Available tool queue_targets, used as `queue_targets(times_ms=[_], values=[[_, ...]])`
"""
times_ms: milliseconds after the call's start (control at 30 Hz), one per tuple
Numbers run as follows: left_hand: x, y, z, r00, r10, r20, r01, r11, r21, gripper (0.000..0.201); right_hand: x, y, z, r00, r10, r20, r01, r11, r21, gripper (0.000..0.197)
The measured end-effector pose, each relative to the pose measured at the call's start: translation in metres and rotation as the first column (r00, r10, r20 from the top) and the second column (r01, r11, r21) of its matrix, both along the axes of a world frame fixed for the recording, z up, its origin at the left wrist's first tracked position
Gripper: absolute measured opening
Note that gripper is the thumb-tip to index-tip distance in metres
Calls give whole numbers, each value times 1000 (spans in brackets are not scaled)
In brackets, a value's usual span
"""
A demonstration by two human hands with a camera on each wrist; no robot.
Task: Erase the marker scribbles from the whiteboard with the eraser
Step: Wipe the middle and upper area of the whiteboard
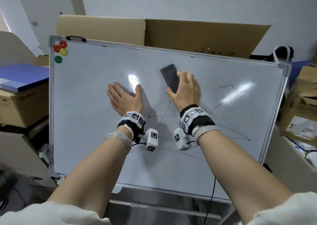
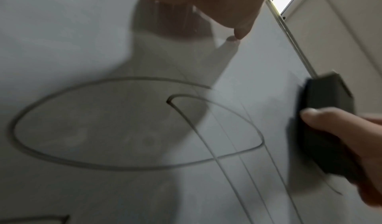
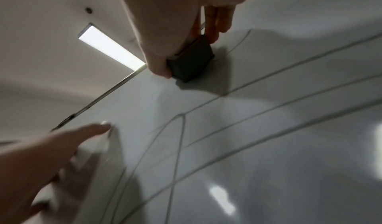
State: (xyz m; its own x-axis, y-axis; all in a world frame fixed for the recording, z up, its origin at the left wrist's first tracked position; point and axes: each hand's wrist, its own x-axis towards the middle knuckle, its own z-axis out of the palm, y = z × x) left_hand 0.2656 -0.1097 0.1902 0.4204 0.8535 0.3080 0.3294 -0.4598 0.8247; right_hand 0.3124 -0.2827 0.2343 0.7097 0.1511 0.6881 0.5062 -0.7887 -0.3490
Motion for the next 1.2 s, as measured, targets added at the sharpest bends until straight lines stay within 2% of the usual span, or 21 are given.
queue_targets(times_ms=[67,133,233,300,400,566,666,766,866,933,1100,1200], values=[[3,-6,-2,999,43,16,-44,999,12,93,10,-26,6,995,-89,-34,93,983,155,55],[6,-12,-7,994,90,64,-90,996,9,90,21,-57,6,977,-198,-80,213,931,298,53],[10,-22,-15,983,138,119,-139,990,2,88,30,-93,-1,937,-322,-137,350,862,367,54],[12,-29,-18,978,156,135,-156,988,-9,88,32,-100,-5,923,-355,-149,385,837,388,54],[10,-29,-19,977,158,143,-157,987,-19,87,29,-85,-5,936,-323,-138,351,853,386,53],[-3,-11,-18,981,120,150,-120,993,-7,81,7,-25,-7,996,-64,-58,74,982,176,57],[-10,-2,-20,988,83,126,-85,996,9,78,-9,9,-17,996,71,-45,-70,997,16,59],[-13,6,-22,990,66,124,-70,997,32,74,-14,21,-26,991,126,-50,-128,991,-40,60],[-10,-1,-21,986,79,145,-87,995,49,73,-10,9,-22,996,85,-21,-86,995,-55,59],[-4,-14,-16,986,70,154,-79,995,57,76,-2,-11,-13,1000,9,-22,-9,1000,1,59],[16,-46,7,990,-65,127,45,986,158,81,29,-60,20,976,-216,-25,216,951,220,56],[25,-56,14,990,-115,79,102,982,160,82,37,-70,24,967,-254,15,246,948,202,56]])
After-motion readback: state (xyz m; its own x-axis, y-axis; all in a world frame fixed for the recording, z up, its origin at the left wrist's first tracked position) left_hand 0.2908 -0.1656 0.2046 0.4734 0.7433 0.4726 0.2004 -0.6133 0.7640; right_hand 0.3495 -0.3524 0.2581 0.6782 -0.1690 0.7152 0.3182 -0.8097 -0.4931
